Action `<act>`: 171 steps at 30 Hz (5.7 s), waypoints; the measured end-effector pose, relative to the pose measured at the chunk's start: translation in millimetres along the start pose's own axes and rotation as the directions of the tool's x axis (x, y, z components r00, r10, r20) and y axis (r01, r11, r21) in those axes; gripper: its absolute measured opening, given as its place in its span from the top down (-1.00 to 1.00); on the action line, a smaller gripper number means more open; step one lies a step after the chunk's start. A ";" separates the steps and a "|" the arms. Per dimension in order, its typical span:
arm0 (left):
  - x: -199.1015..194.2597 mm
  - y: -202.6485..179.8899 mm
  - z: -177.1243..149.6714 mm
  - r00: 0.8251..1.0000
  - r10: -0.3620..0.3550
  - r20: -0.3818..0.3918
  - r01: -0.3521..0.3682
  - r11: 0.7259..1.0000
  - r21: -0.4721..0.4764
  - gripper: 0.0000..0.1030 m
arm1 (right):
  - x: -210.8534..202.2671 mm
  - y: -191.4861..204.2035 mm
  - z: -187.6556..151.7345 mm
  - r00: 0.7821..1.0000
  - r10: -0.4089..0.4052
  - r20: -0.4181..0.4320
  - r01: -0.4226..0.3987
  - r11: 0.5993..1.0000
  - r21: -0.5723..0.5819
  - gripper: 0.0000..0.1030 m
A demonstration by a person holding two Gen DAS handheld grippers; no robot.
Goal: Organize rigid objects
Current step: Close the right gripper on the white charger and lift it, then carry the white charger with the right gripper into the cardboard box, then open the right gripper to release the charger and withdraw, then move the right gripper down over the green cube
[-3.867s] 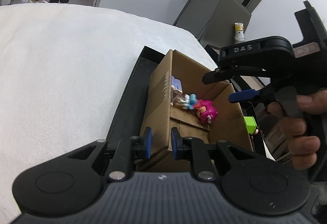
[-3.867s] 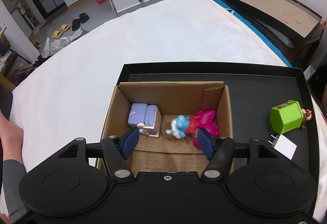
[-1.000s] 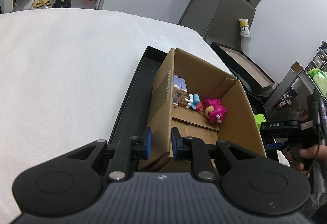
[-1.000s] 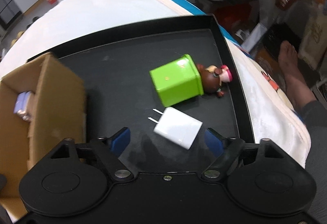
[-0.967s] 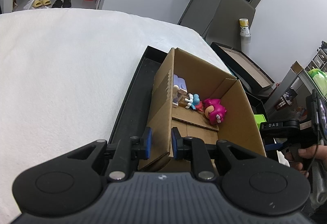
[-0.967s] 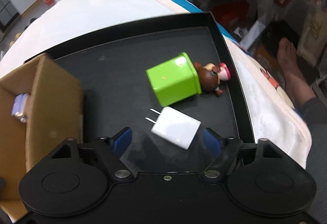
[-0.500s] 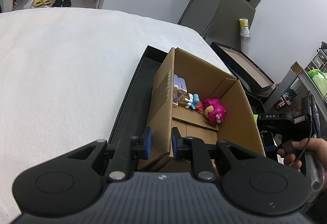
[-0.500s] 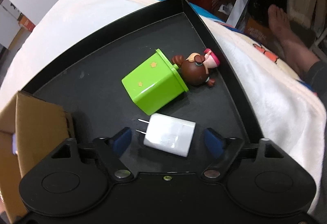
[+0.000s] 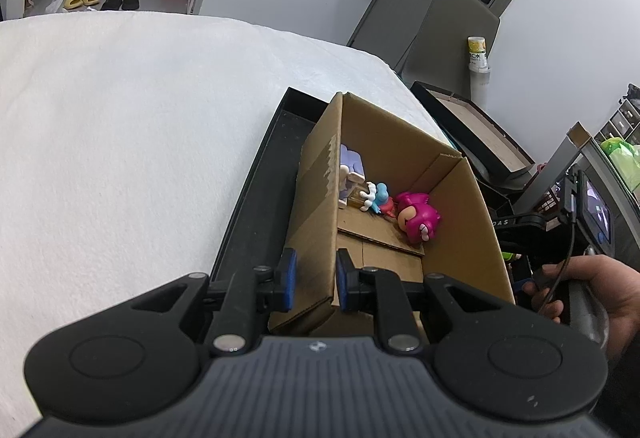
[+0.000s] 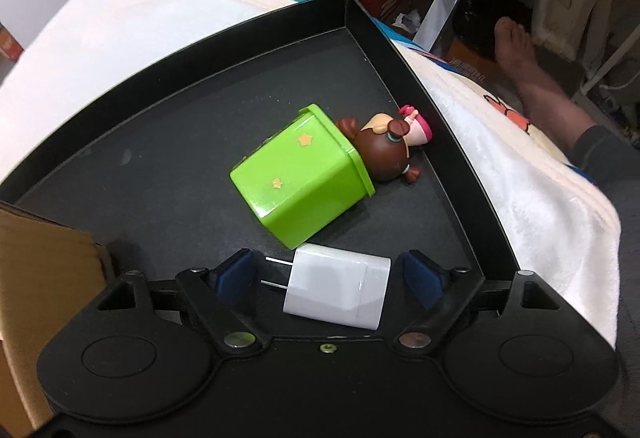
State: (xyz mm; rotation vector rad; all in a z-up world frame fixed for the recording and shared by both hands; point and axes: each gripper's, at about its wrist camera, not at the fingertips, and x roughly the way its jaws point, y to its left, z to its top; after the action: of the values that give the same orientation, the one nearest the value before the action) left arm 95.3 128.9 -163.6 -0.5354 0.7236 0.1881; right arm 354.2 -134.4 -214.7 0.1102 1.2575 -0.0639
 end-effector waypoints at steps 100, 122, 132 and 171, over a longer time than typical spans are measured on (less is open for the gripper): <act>-4.1 14.0 -1.4 0.997 -0.072 -0.010 0.071 0.995 -0.070 0.63 | -131.1 147.8 -99.5 0.938 0.347 -0.001 -0.300 0.809 -0.505 -0.25; 0.2 12.4 -1.0 0.998 -0.059 -0.011 0.058 0.996 -0.061 0.62 | -134.3 139.0 -88.2 0.907 0.419 -0.048 -0.389 0.787 -0.478 -0.31; -0.5 11.3 -1.7 0.999 -0.053 -0.008 0.052 0.997 -0.050 0.61 | -150.9 109.7 -76.1 0.901 0.433 0.005 -0.380 0.797 -0.471 -0.48; -4.3 5.8 -2.5 1.000 -0.027 0.005 0.027 0.999 -0.026 0.60 | -139.2 -23.4 -28.7 0.906 0.334 0.260 -0.229 0.903 -0.363 -1.00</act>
State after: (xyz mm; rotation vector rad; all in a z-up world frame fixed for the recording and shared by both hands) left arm 88.6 132.6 -164.5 -0.5695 0.7102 0.1737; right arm 281.7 -156.0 -92.0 -0.0039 0.9028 0.3694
